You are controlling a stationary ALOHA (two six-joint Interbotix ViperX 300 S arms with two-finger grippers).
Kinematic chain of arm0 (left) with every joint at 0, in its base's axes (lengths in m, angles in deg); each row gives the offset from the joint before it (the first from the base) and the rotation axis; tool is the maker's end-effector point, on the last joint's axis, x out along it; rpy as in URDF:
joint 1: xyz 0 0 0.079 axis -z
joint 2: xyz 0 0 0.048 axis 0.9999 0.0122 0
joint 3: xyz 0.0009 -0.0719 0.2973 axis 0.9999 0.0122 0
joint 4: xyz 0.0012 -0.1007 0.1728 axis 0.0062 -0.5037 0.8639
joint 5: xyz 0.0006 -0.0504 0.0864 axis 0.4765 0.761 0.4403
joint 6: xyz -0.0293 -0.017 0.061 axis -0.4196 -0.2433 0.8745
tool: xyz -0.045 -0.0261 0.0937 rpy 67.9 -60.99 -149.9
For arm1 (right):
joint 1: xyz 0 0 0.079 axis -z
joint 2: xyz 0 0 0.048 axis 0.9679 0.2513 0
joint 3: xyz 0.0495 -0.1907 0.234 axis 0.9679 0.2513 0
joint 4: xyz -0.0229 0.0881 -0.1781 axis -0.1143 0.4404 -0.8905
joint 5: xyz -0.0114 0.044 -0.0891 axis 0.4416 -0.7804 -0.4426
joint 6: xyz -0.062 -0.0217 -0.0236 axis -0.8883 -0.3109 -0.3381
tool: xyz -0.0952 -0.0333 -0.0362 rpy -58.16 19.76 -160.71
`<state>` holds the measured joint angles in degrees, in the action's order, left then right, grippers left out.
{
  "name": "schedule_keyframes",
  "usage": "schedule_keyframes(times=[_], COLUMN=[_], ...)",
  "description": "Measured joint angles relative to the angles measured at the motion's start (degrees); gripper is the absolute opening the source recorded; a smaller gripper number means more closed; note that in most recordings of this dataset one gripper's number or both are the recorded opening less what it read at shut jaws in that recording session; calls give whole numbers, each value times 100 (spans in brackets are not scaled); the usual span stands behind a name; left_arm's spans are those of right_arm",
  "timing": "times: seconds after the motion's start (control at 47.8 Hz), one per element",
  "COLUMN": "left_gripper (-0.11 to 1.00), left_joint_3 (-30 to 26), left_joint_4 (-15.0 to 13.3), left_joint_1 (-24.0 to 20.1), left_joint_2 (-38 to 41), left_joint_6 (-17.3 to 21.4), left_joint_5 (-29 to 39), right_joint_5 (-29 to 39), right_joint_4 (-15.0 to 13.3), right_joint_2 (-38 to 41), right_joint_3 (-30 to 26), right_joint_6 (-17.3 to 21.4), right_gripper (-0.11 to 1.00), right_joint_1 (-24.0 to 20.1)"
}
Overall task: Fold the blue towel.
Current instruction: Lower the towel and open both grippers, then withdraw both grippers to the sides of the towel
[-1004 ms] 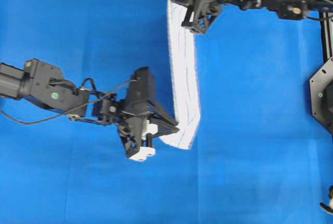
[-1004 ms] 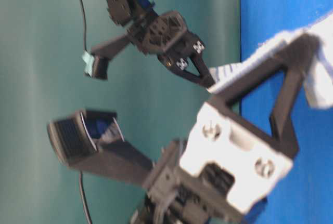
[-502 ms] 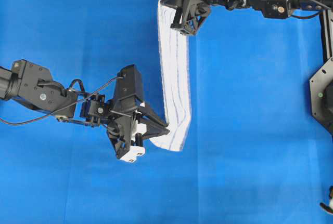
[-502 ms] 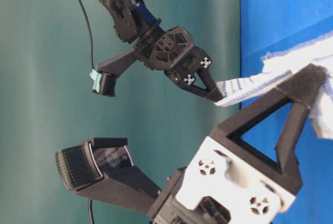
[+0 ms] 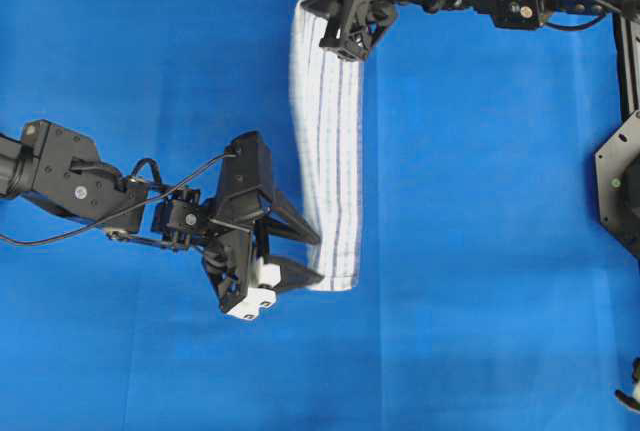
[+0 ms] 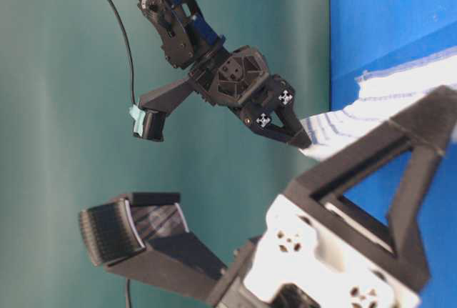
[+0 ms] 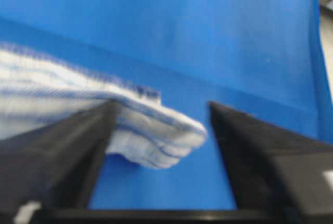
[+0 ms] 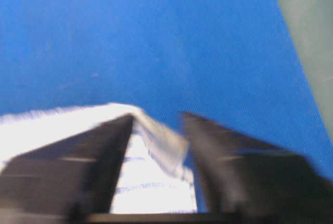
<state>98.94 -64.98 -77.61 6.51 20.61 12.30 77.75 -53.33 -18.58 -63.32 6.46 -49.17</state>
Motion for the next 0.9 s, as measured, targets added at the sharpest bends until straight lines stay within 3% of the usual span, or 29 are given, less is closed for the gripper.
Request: schedule_keyframes(times=[0.063, 0.126, 0.439, 0.691, 0.9], left_gripper=[86, 83, 80, 80, 80], left_joint_3=[70, 158, 721, 1037, 1239], left_joint_4=[0, -9, -9, 97, 123], left_joint_1=[0, 0, 0, -114, -659], left_joint_2=[-9, -62, -853, -1775, -2329], left_joint_6=[-105, -211, -404, -114, 571], left_joint_5=[97, 229, 756, 1310, 1485], right_joint_5=[0, -9, 0, 0, -26], right_joint_4=[-9, -26, -79, -88, -26], right_joint_2=[0, 0, -18, -650, -1362], right_joint_3=[0, 0, 18, 527, 1257], right_joint_6=[0, 0, -9, 79, 158], right_gripper=[82, 89, 88, 88, 88], right_joint_1=[0, -9, -26, -26, -62])
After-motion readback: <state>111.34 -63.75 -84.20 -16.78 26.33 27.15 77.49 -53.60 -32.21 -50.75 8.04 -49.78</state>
